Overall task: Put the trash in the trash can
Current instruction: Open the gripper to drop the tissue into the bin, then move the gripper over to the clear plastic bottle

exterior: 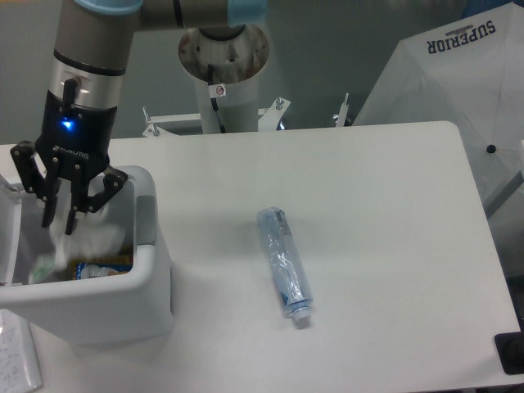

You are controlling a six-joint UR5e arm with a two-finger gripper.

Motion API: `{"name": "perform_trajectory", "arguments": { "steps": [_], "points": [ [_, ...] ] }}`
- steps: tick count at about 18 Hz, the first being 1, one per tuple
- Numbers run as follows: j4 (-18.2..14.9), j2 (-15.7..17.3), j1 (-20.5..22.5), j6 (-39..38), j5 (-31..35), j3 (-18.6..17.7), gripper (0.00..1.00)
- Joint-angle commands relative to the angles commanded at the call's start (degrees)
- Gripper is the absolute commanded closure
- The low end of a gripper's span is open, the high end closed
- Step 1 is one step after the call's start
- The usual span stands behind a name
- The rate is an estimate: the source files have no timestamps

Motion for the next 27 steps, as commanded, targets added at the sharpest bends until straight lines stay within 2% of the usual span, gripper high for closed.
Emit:
{"name": "perform_trajectory", "arguments": {
  "steps": [3,6,12,16,18,21,24,27],
  "points": [
    [0.0,0.44,0.09,-1.32,0.0,0.26,0.08],
    [0.0,0.09,0.96,-2.98,0.0,2.45,0.05],
    [0.0,-0.17,16.94,-6.86,0.09,0.97,0.0],
    [0.09,-2.54,23.55,-6.24,0.7,-0.52,0.0],
    [0.17,-5.52,24.69,-5.89,4.2,-0.61,0.0],
    [0.09,-12.02,24.79,-2.21,10.97,0.7,0.0],
    [0.0,-17.56,24.79,0.16,12.04,1.84,0.0],
    [0.26,-21.0,24.61,2.98,12.04,1.32,0.0]
  ]
}}
